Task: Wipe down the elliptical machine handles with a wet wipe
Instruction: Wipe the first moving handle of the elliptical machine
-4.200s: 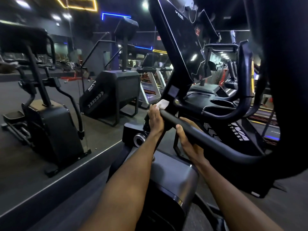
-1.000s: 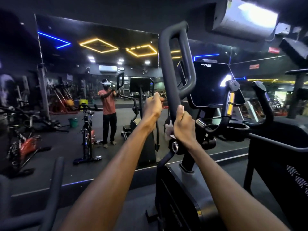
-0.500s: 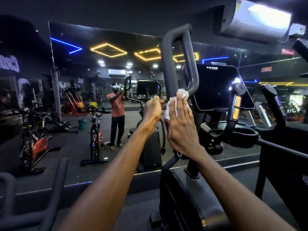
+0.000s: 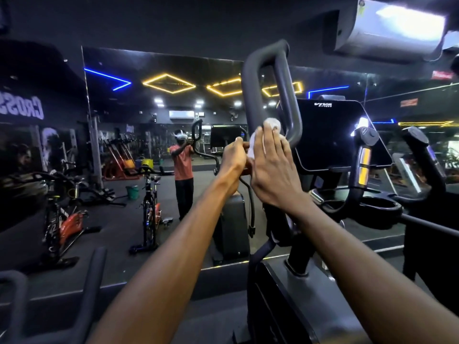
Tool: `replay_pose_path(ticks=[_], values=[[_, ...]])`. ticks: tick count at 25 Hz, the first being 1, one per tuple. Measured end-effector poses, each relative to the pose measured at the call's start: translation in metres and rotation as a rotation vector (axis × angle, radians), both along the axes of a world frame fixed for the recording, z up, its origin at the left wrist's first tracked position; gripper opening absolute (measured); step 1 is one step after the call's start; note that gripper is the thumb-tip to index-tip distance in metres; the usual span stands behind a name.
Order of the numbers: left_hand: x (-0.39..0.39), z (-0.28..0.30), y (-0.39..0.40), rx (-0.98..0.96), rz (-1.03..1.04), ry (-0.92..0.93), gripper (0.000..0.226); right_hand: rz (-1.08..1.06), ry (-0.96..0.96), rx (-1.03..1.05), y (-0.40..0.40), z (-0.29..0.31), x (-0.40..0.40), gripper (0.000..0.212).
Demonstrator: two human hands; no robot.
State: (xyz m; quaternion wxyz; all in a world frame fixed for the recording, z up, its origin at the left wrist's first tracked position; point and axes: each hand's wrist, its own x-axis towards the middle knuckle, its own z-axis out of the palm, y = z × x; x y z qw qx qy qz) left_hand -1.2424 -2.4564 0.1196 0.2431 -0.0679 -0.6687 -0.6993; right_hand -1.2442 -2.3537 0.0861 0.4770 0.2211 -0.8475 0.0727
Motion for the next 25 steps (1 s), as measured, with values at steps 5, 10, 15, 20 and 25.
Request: replay_pose_path(ticks=[5,10,15,20,25], values=[[-0.013,0.016,-0.004,-0.017,-0.036,0.005,0.041,0.019,-0.055,0.000,-0.004,0.011,0.000,0.083],[-0.026,0.039,-0.010,0.039,-0.064,0.022,0.041,0.035,-0.077,0.004,-0.015,0.056,-0.013,0.087],[-0.029,0.048,-0.007,0.077,-0.117,-0.022,0.046,0.033,-0.100,-0.027,-0.012,0.040,-0.010,0.090],[-0.026,0.069,-0.004,0.128,-0.107,0.012,0.034,0.129,-0.122,-0.054,-0.022,0.101,-0.034,0.087],[-0.034,0.080,-0.010,0.154,-0.087,0.033,0.033,0.152,-0.062,0.063,-0.006,0.081,-0.037,0.085]])
